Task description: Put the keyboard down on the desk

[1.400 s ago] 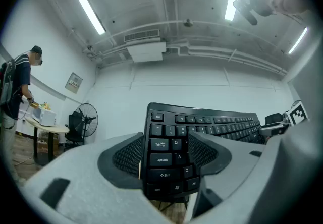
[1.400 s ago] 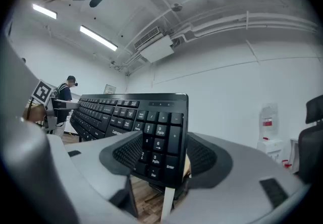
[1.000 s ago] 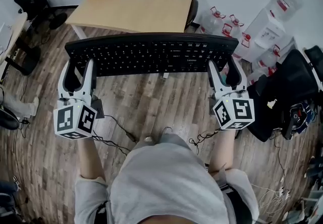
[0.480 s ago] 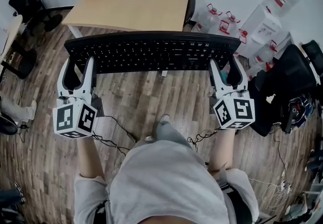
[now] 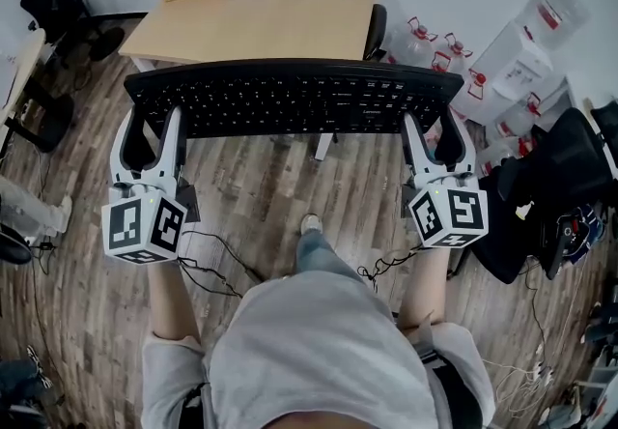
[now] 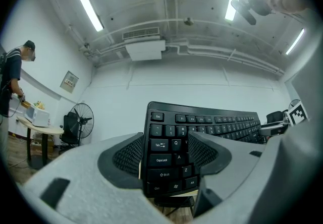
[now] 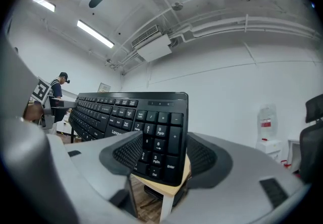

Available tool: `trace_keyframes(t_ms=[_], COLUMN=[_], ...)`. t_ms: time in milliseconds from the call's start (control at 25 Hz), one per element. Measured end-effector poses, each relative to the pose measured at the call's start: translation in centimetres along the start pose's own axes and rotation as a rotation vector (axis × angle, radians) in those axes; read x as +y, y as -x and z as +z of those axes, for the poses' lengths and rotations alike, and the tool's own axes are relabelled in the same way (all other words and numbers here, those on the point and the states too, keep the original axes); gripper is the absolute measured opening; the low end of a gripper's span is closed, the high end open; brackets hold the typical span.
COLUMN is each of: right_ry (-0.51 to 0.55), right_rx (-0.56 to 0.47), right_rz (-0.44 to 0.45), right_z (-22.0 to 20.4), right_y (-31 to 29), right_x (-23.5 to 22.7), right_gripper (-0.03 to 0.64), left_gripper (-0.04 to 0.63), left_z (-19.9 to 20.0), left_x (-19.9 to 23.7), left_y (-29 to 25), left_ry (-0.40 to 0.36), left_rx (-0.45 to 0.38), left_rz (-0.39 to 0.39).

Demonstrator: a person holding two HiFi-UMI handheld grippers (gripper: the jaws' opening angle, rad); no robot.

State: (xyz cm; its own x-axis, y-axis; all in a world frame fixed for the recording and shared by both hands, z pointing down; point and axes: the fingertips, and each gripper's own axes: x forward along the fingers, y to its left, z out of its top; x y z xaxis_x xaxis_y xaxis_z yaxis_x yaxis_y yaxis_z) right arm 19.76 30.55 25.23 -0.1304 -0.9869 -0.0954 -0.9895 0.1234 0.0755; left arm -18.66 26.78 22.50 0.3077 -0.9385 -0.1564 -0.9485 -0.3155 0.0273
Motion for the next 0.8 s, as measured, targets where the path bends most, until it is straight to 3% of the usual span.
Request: trace_keyframes(t_ms=[360, 800], right_ry=[-0.023, -0.001], right_rx=[0.025, -0.043], right_rz=[0.022, 0.044], right_z=[1.8, -1.4], right_y=[-13.3, -14.9], right_x=[-6.9, -8.0], right_gripper=[0.249, 0.249], left_gripper=[0.273, 0.273], left_z=[1.9, -1.6], left_x=[-0.8, -1.4], left_y=[-14.3, -14.7], left_ry=[-0.012, -0.022], left_rx=[0.036, -0.035], left_rz=[0.028, 0.055])
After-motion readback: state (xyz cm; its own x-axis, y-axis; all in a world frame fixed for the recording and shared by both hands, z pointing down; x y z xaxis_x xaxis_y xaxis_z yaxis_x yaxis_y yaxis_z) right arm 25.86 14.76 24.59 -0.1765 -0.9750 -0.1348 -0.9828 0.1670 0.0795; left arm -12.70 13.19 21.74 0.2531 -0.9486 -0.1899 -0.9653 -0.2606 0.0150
